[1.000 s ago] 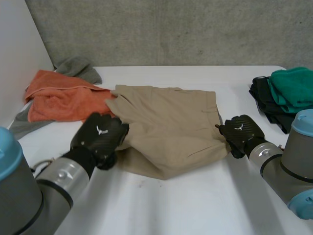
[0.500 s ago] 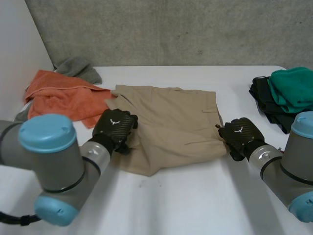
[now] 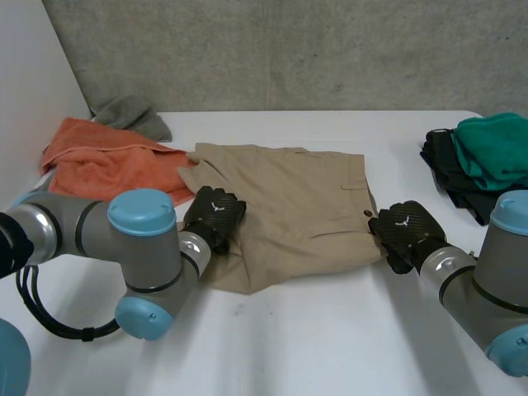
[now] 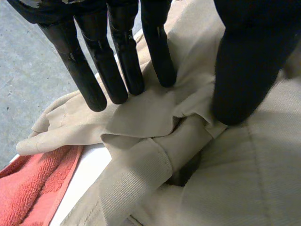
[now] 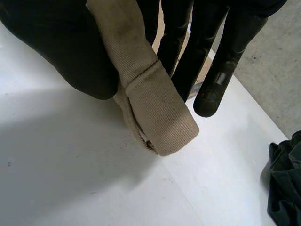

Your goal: Fold the laundry.

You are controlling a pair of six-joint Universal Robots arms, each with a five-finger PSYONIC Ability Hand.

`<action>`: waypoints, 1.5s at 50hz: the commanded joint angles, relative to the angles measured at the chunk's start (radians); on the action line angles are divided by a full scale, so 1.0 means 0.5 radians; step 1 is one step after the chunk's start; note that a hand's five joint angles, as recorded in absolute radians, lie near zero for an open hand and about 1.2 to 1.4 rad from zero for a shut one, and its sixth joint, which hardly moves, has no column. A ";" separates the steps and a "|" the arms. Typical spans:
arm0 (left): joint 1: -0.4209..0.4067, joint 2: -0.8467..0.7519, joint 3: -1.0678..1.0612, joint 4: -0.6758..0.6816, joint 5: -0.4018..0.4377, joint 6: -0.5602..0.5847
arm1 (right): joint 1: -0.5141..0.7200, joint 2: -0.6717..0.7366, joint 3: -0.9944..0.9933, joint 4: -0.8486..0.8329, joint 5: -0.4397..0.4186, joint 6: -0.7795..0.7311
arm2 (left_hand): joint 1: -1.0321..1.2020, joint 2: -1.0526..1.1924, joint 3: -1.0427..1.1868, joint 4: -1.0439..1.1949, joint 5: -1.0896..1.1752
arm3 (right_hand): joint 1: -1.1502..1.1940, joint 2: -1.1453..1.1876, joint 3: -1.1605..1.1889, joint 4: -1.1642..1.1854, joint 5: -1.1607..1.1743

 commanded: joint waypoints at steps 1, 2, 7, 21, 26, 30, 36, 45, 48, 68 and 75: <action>0.006 -0.028 0.017 0.009 0.011 0.045 | 0.000 0.013 0.001 -0.006 0.000 -0.003 | 0.841 0.864 0.866 0.863 0.872 | 0.808 0.437 0.425 0.405 0.459; 0.009 -0.019 0.008 0.009 0.011 0.041 | 0.000 0.013 -0.002 -0.006 0.000 -0.003 | 1.098 1.121 1.122 1.120 1.129 | 0.808 0.437 0.425 0.405 0.459; -0.003 0.030 -0.044 0.000 0.005 0.032 | 0.000 0.022 -0.005 -0.012 0.009 -0.012 | 1.376 1.399 1.400 1.397 1.407 | 0.808 0.437 0.425 0.405 0.459; 0.076 0.971 -0.587 -0.144 0.091 -0.198 | 0.003 -0.094 -0.060 0.119 0.018 -0.034 | 1.376 1.399 1.400 1.397 1.407 | 0.808 0.437 0.425 0.405 0.459; 0.153 1.250 -0.811 -0.404 0.238 -0.219 | -0.006 -0.238 -0.076 0.362 0.012 -0.104 | 1.376 1.399 1.400 1.397 1.407 | 0.808 0.437 0.425 0.405 0.459; 0.159 1.419 -0.928 -0.699 0.266 -0.222 | -0.009 -0.361 -0.079 0.598 0.009 -0.172 | 1.376 1.399 1.400 1.397 1.407 | 0.808 0.437 0.425 0.405 0.459; 0.159 1.695 -1.066 -1.089 0.260 -0.213 | -0.012 -0.591 -0.030 0.944 -0.015 -0.349 | 1.376 1.399 1.400 1.397 1.407 | 0.808 0.437 0.425 0.405 0.459; 0.150 2.103 -1.229 -1.304 0.269 -0.219 | -0.021 -0.815 0.166 1.123 -0.012 -0.607 | 1.376 1.399 1.400 1.397 1.407 | 0.808 0.437 0.425 0.405 0.459; 0.150 2.092 -1.226 -1.167 0.260 -0.226 | 0.003 -0.819 0.182 1.071 -0.006 -0.604 | 1.376 1.399 1.400 1.397 1.407 | 0.808 0.437 0.425 0.405 0.459; 0.285 1.466 -0.812 -0.856 0.247 -0.265 | 0.037 -0.386 -0.100 0.798 0.206 -0.574 | 1.376 1.399 1.400 1.397 1.407 | 0.808 0.437 0.425 0.405 0.459; 0.285 1.129 -0.524 -0.850 0.205 -0.250 | 0.138 -0.340 -0.223 0.587 0.209 -0.577 | 1.376 1.399 1.400 1.397 1.407 | 0.808 0.437 0.425 0.405 0.459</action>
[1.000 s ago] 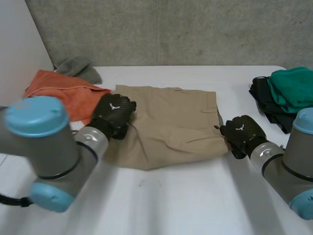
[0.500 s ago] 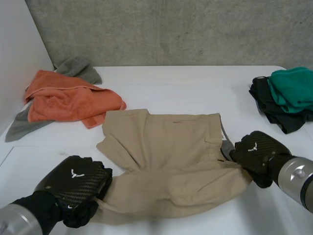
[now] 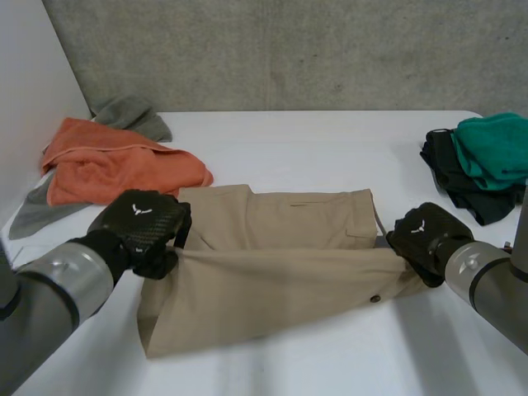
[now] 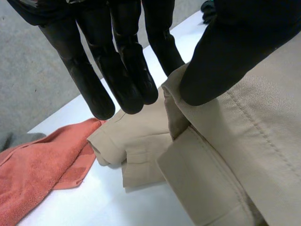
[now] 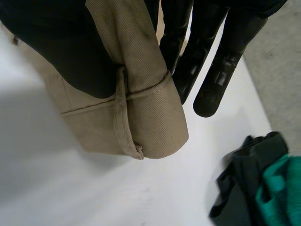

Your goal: Fold the laundry.

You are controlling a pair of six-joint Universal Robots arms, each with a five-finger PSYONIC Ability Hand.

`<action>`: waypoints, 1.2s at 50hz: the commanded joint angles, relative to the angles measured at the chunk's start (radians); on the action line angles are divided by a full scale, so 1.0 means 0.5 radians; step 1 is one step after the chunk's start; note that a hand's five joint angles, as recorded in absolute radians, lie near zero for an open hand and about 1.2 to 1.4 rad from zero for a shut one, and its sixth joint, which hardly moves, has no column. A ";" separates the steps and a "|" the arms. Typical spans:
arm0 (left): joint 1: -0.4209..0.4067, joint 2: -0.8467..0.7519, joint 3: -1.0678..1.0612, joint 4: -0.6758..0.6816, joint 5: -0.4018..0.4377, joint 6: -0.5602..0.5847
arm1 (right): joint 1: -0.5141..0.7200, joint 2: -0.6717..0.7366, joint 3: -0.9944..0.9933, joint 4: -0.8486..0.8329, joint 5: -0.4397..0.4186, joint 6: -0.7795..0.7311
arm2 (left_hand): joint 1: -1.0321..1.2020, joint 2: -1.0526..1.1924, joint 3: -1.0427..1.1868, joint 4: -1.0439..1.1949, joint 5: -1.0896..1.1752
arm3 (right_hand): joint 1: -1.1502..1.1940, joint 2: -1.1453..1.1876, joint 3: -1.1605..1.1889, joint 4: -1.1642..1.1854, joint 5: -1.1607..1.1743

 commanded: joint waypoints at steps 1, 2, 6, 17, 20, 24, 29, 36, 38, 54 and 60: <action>0.006 -0.363 0.325 0.011 -0.053 0.019 | 0.112 0.074 -0.156 -0.284 0.017 -0.011 | 0.587 0.401 0.410 0.396 0.441 | 0.808 0.437 0.425 0.405 0.459; 0.006 -0.461 0.453 0.011 -0.081 0.019 | 0.118 0.089 -0.187 -0.334 0.017 -0.008 | 0.587 0.401 0.410 0.396 0.441 | 0.808 0.437 0.425 0.405 0.459; 0.006 -0.709 0.827 0.066 -0.163 0.025 | 0.158 0.230 -0.380 -0.579 0.023 -0.005 | 0.587 0.401 0.410 0.396 0.441 | 0.808 0.437 0.425 0.405 0.459; 0.024 -0.999 1.838 1.102 -0.219 0.295 | 0.201 0.660 -1.321 -1.487 0.042 0.029 | 0.587 0.401 0.410 0.396 0.441 | 0.808 0.437 0.425 0.405 0.459; 0.030 -0.995 1.976 1.320 -0.243 0.305 | 0.204 0.718 -1.567 -1.604 0.057 0.081 | 0.587 0.401 0.410 0.396 0.441 | 0.808 0.437 0.425 0.405 0.459; 0.021 -0.983 2.044 1.330 -0.256 0.298 | 0.207 0.743 -1.761 -1.601 0.103 0.179 | 0.587 0.401 0.410 0.396 0.441 | 0.808 0.437 0.425 0.405 0.459; 0.009 -0.971 1.891 1.312 -0.283 0.289 | 0.210 0.740 -1.776 -1.589 0.131 0.259 | 0.587 0.401 0.410 0.396 0.441 | 0.808 0.437 0.425 0.405 0.459; 0.018 -0.775 1.272 1.312 -0.280 0.231 | 0.269 0.685 -1.482 -1.460 0.128 0.268 | 0.587 0.401 0.410 0.396 0.441 | 0.808 0.437 0.425 0.405 0.459; 0.003 -0.753 1.121 1.309 -0.277 0.228 | 0.266 0.669 -1.335 -1.353 0.128 0.268 | 0.587 0.401 0.410 0.396 0.441 | 0.808 0.437 0.425 0.405 0.459; -0.209 -0.272 -0.189 0.959 -0.262 0.231 | 0.232 0.363 -0.338 -0.292 0.143 0.262 | 0.587 0.401 0.410 0.396 0.441 | 0.808 0.437 0.425 0.405 0.459; -0.230 0.136 -0.331 0.340 -0.265 0.225 | 0.183 -0.002 -0.123 0.058 0.109 0.232 | 0.587 0.401 0.410 0.396 0.441 | 0.808 0.437 0.425 0.405 0.459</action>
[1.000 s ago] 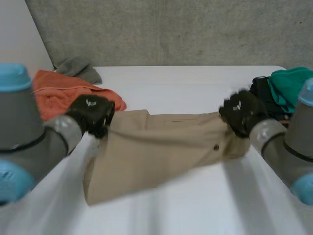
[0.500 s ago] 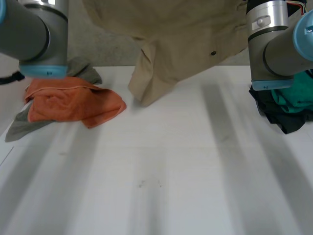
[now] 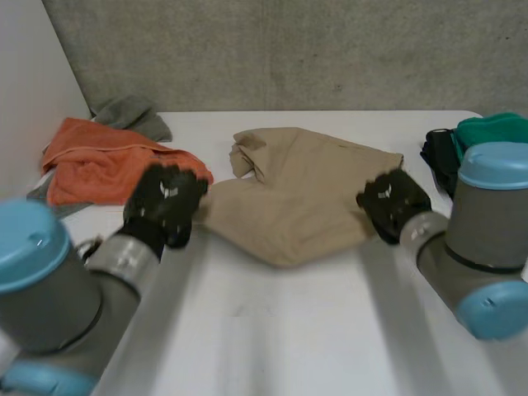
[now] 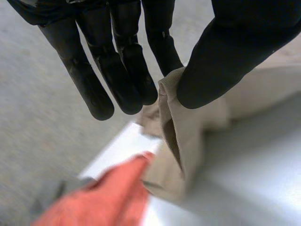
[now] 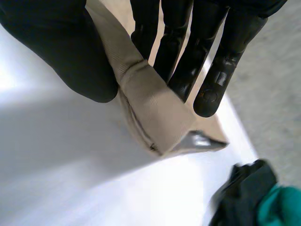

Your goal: Fold the laundry.

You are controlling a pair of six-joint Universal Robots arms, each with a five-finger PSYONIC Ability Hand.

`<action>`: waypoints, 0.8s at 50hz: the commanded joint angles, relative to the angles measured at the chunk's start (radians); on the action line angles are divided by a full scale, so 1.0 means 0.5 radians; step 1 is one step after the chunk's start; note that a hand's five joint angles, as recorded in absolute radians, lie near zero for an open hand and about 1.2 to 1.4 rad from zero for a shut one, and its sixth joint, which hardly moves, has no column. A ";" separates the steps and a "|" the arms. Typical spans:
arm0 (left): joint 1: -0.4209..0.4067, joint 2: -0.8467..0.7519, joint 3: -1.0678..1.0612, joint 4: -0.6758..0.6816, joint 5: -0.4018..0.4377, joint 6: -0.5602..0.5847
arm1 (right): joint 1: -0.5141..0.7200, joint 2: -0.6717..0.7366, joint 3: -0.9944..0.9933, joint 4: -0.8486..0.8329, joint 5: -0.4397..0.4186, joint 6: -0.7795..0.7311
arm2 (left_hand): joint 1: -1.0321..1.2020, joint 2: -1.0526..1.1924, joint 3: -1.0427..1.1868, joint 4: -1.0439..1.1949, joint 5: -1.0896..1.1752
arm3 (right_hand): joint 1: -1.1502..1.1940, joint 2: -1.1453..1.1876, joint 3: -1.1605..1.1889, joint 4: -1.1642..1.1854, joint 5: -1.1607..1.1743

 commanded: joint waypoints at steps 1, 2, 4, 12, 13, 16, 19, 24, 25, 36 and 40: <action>-0.029 0.477 -0.155 -0.717 -0.002 -0.007 | -0.062 -0.406 0.263 0.410 -0.044 -0.040 | 0.586 0.394 0.403 0.387 0.435 | 0.809 0.437 0.413 0.404 0.458; -0.032 0.529 -0.155 -0.815 -0.002 -0.007 | -0.090 -0.498 0.315 0.508 -0.071 -0.065 | 0.586 0.394 0.403 0.387 0.435 | 0.809 0.437 0.413 0.404 0.458; -0.041 0.686 -0.155 -1.110 -0.002 -0.001 | -0.118 -0.593 0.364 0.613 -0.105 -0.089 | 0.586 0.394 0.403 0.387 0.435 | 0.809 0.437 0.413 0.404 0.458; -0.084 0.880 -0.164 -1.718 0.020 -0.001 | -0.348 -0.851 0.555 1.045 -0.268 -0.393 | 0.586 0.394 0.403 0.387 0.435 | 0.809 0.437 0.413 0.404 0.458; -0.087 0.877 -0.164 -1.700 0.026 -0.001 | -0.396 -0.851 0.582 1.061 -0.295 -0.436 | 0.586 0.394 0.403 0.387 0.435 | 0.809 0.437 0.413 0.404 0.458; -0.090 0.800 -0.161 -1.510 0.035 -0.001 | -0.428 -0.851 0.601 1.030 -0.345 -0.451 | 0.586 0.394 0.403 0.387 0.435 | 0.809 0.437 0.413 0.404 0.458; -0.090 0.635 -0.125 -1.281 0.032 0.017 | -0.431 -0.790 0.610 0.954 -0.406 -0.430 | 0.586 0.394 0.403 0.387 0.435 | 0.809 0.437 0.413 0.404 0.458; -0.090 0.340 0.041 -0.934 0.026 0.011 | -0.422 -0.609 0.527 0.758 -0.391 -0.323 | 0.586 0.394 0.403 0.387 0.435 | 0.809 0.437 0.413 0.404 0.458; -0.090 0.282 0.075 -0.863 0.023 0.014 | -0.422 -0.563 0.482 0.681 -0.379 -0.256 | 0.586 0.394 0.403 0.387 0.435 | 0.809 0.437 0.413 0.404 0.458; -0.090 -0.672 0.958 -0.001 -0.008 0.026 | -0.302 -0.201 0.156 0.156 -0.069 -0.053 | 0.586 0.394 0.403 0.387 0.435 | 0.809 0.437 0.413 0.404 0.458; -0.090 -1.055 1.387 0.079 -0.066 0.084 | -0.210 0.026 -0.031 -0.040 0.112 -0.068 | 0.586 0.394 0.403 0.387 0.435 | 0.809 0.437 0.413 0.404 0.458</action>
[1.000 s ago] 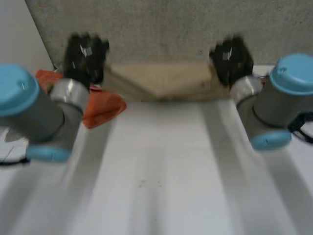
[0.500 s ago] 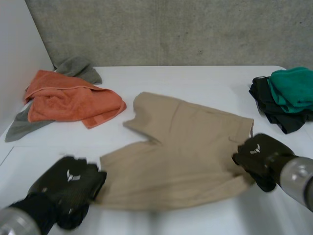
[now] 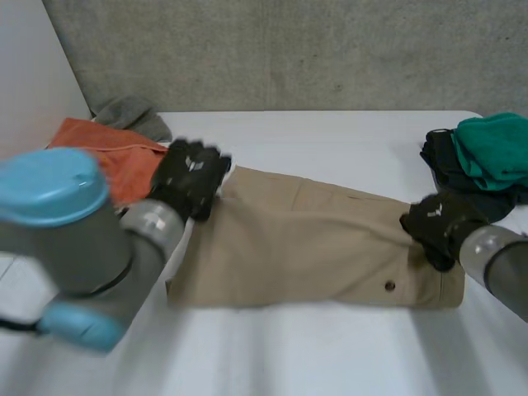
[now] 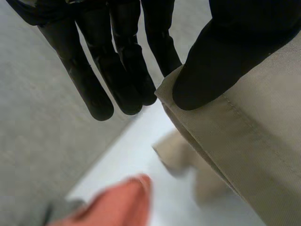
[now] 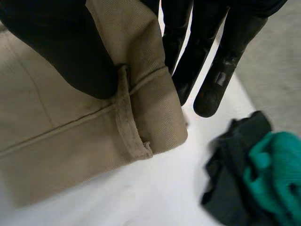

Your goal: Fold the laundry.

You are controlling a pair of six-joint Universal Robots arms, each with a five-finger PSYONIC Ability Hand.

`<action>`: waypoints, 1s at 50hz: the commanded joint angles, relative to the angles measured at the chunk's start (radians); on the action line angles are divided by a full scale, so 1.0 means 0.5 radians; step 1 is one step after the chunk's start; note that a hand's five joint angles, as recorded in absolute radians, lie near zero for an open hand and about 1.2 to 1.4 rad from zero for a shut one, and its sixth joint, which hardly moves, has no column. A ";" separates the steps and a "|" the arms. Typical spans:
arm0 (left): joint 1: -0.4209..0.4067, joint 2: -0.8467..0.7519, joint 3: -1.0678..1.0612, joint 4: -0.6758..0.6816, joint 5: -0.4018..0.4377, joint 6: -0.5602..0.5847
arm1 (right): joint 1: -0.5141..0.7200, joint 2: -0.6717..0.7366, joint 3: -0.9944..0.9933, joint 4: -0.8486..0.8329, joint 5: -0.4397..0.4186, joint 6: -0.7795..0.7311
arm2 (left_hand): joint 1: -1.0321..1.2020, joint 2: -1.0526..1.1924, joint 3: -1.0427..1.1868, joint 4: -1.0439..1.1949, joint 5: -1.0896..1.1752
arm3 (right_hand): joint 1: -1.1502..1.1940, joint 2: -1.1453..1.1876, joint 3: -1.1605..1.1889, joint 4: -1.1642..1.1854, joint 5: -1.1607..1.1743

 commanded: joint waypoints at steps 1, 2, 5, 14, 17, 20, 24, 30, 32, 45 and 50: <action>-0.003 -0.680 0.763 0.217 -0.078 0.086 | 0.160 0.425 -0.356 -0.390 0.330 -0.015 | 0.586 0.393 0.402 0.387 0.426 | 0.809 0.437 0.413 0.404 0.457; -0.003 -0.814 0.934 0.220 -0.087 0.160 | 0.164 0.481 -0.400 -0.427 0.346 -0.018 | 0.586 0.393 0.402 0.387 0.426 | 0.809 0.437 0.413 0.404 0.457; -0.003 -1.027 1.174 0.223 -0.087 0.280 | 0.170 0.701 -0.595 -0.532 0.404 -0.049 | 0.586 0.393 0.402 0.387 0.426 | 0.809 0.437 0.413 0.404 0.457; 0.016 -1.536 1.742 0.373 -0.026 0.384 | 0.200 1.128 -0.989 -0.878 0.432 -0.184 | 0.453 0.260 0.270 0.254 0.293 | -0.899 -1.271 -1.295 -1.303 -1.251; -0.003 -1.537 1.718 0.475 0.017 0.381 | 0.216 1.135 -0.998 -0.980 0.502 -0.208 | -1.795 -1.988 -1.979 -1.995 -1.955 | -1.635 -2.007 -2.031 -2.040 -1.987; -0.018 -1.482 1.663 0.506 0.011 0.381 | 0.234 1.009 -0.937 -1.035 0.539 -0.172 | -1.857 -2.050 -2.041 -2.057 -2.017 | -1.635 -2.007 -2.031 -2.040 -1.987; -0.030 -1.233 1.436 0.521 0.008 0.335 | 0.222 0.742 -0.747 -1.017 0.539 0.000 | -1.857 -2.050 -2.041 -2.057 -2.017 | -1.635 -2.007 -2.031 -2.040 -1.987; -0.018 -0.767 0.906 0.515 0.002 0.127 | 0.197 0.347 -0.443 -0.806 0.417 0.414 | -1.857 -2.050 -2.041 -2.057 -2.017 | -1.635 -2.007 -2.031 -2.040 -1.987; -0.021 -0.635 0.701 0.506 0.002 0.057 | 0.179 0.221 -0.354 -0.585 0.315 0.555 | -1.857 -2.050 -2.041 -2.057 -2.017 | -1.635 -2.007 -2.031 -2.040 -1.987; -0.027 -0.184 -0.104 0.506 0.011 -0.312 | -0.057 0.122 0.133 -0.335 0.005 0.850 | -1.857 -2.050 -2.041 -2.057 -2.017 | -1.635 -2.007 -2.031 -2.040 -1.987; -0.024 -0.168 -0.190 0.521 0.017 -0.321 | -0.066 0.229 0.183 -0.529 0.024 0.835 | -1.857 -2.050 -2.041 -2.057 -2.017 | -1.632 -2.004 -2.028 -2.037 -1.984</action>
